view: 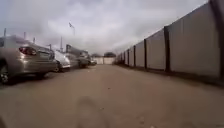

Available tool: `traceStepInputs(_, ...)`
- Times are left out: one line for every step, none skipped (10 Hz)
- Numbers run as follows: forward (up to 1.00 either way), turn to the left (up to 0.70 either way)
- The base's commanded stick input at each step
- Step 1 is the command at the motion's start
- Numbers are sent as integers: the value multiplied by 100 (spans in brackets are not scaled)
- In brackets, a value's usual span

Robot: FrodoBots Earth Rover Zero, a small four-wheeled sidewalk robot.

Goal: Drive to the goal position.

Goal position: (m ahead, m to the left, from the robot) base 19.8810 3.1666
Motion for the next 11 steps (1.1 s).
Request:
traceStepInputs(70, 3)
traceStepInputs(70, 4)
traceStepInputs(70, 3)
traceStepInputs(70, 0)
traceStepInputs(70, 0)
traceStepInputs(70, 0)
traceStepInputs(70, 0)
traceStepInputs(70, 0)
traceStepInputs(70, 0)
traceStepInputs(70, 0)
traceStepInputs(70, 0)
